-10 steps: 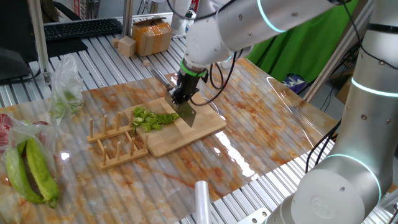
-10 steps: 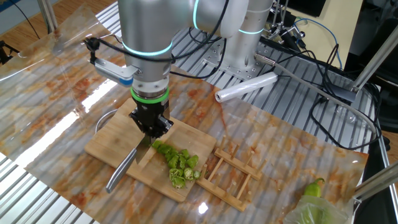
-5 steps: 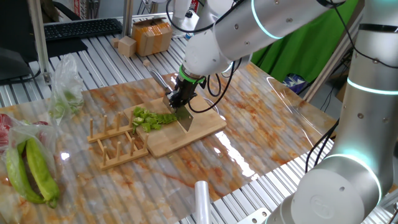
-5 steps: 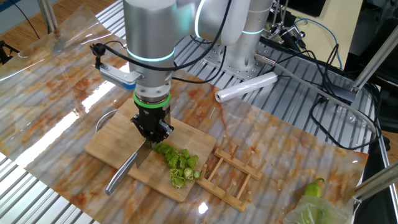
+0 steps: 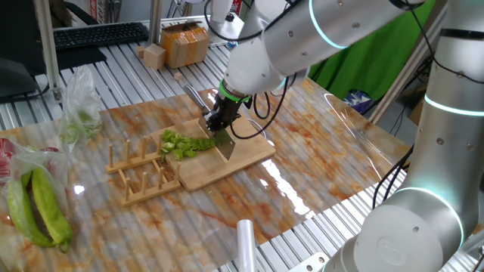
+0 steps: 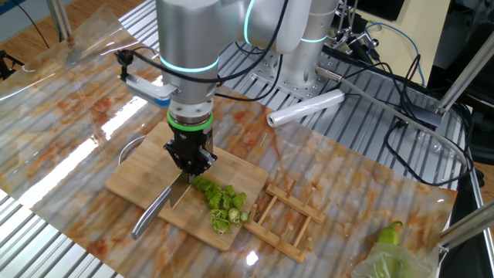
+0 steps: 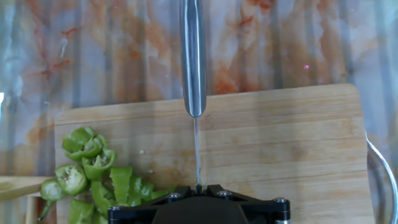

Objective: Chop the chili peppers

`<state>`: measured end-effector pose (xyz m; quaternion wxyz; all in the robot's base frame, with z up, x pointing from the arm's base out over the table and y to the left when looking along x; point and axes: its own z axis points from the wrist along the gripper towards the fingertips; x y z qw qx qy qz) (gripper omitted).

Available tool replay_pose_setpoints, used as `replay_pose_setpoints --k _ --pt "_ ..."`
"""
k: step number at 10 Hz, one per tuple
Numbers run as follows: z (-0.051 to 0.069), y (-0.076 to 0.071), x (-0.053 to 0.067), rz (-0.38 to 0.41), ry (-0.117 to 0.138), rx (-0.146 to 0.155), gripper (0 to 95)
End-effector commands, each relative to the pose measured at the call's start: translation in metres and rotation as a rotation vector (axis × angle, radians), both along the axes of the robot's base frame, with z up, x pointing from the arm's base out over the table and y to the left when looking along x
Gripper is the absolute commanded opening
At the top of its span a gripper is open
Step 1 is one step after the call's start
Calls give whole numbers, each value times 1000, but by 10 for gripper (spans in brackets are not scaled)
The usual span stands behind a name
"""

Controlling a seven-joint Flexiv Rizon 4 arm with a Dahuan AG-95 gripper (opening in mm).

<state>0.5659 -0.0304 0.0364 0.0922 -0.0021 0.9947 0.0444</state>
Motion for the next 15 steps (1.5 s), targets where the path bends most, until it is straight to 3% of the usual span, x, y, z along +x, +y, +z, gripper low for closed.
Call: replay_pose_setpoints --k 1,3,6,7,8,11,15 --pt "-4 0 4 0 -11 -5 0" --pt "2 0 0 -6 -6 -1 0" --pt "-1 1 3 -10 -10 -4 0" --pt "-2 2 5 -9 -2 -5 0" --pt "2 4 6 -18 3 14 0" --pt "8 6 6 -15 29 -6 0" --pt "19 3 3 -14 63 -5 0"
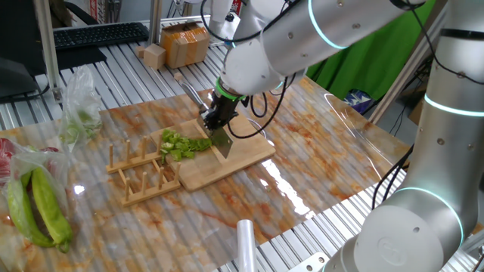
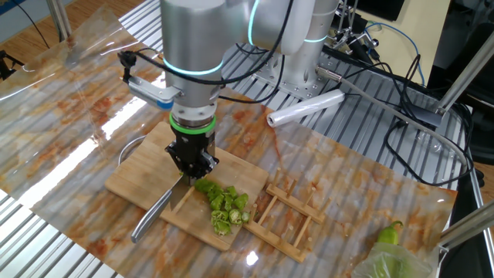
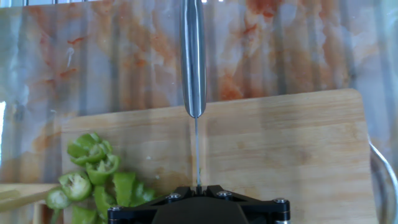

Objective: Chop the chili peppers

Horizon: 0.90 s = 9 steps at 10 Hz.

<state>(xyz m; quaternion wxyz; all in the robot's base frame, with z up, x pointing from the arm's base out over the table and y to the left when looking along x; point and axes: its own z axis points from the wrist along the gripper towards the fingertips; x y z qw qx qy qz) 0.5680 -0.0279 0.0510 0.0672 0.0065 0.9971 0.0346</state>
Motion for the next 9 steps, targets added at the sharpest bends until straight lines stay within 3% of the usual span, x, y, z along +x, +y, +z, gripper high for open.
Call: replay_pose_setpoints --k 1,6,9 --pt "7 0 0 3 16 14 0" --pt "14 -9 -2 45 16 -18 0" --pt "13 -15 -3 55 18 -12 0"
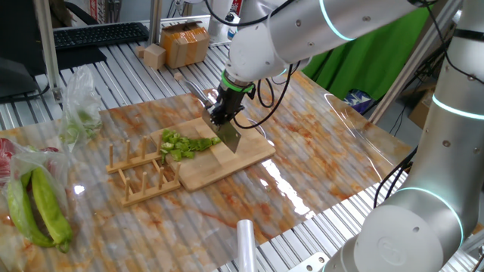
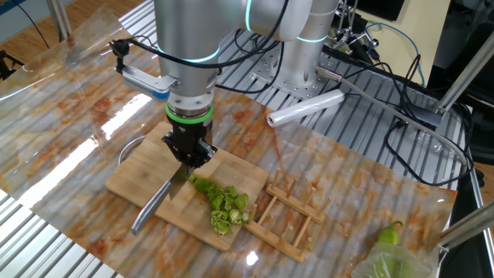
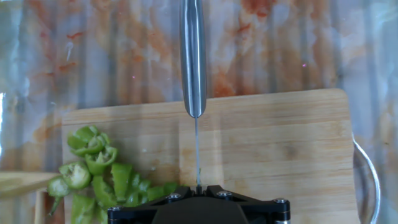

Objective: Chop the chili peppers

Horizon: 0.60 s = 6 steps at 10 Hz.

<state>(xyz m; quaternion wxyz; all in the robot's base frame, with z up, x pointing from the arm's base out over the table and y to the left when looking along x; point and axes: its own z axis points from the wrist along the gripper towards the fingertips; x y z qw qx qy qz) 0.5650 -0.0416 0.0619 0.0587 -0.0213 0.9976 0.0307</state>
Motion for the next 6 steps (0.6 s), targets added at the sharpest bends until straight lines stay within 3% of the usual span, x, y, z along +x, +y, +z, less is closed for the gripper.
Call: replay_pose_setpoints --k 1,6 --pt "2 -2 0 -1 6 2 0" --pt "0 -8 0 5 9 9 0"
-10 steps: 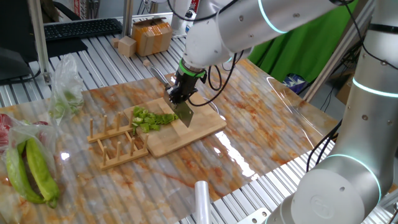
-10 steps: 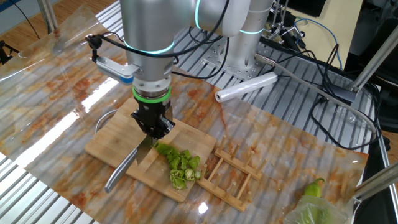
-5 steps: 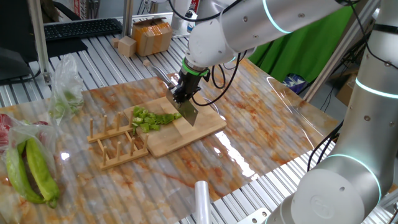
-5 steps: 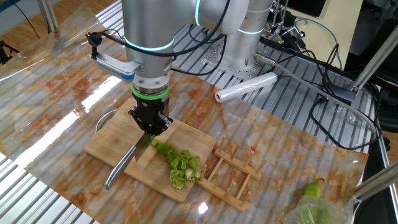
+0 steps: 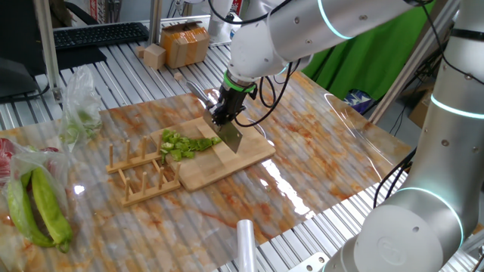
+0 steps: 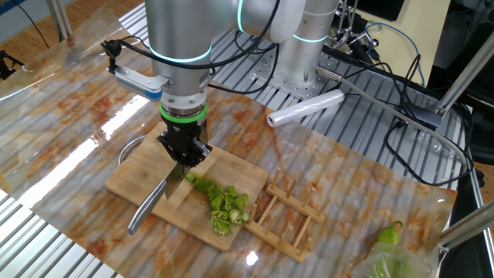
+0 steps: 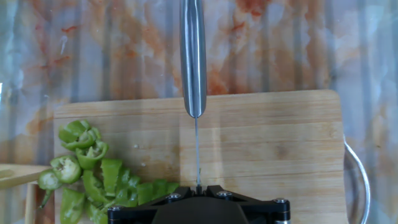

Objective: Chop the chili peppers

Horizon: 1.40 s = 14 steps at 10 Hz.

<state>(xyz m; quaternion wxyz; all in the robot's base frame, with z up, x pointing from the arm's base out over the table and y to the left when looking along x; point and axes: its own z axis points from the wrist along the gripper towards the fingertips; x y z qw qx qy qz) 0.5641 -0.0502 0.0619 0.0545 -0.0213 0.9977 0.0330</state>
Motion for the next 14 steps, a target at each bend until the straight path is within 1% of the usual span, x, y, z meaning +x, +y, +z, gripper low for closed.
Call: replay_pose_setpoints --k 1,3,4,5,6,7,8,9,10,11,12,13,14 --pt "0 0 1 4 0 4 0" --pt "-6 1 1 -1 -1 15 0" --pt "-13 2 2 3 -8 12 0" --pt "-23 4 3 2 -12 17 0" --pt "-38 7 6 -1 -31 32 0" --pt "-43 8 6 -1 -27 32 0" --pt "-40 7 5 -11 -29 33 0" --pt "-38 7 4 -19 -32 44 0" --pt "-37 7 4 -21 -34 34 0" --pt "-29 6 2 -29 -31 33 0" --pt "-27 5 0 -29 -33 30 0" --pt "-20 4 -2 -29 -39 39 0" --pt "-20 4 -3 -28 -41 41 0"
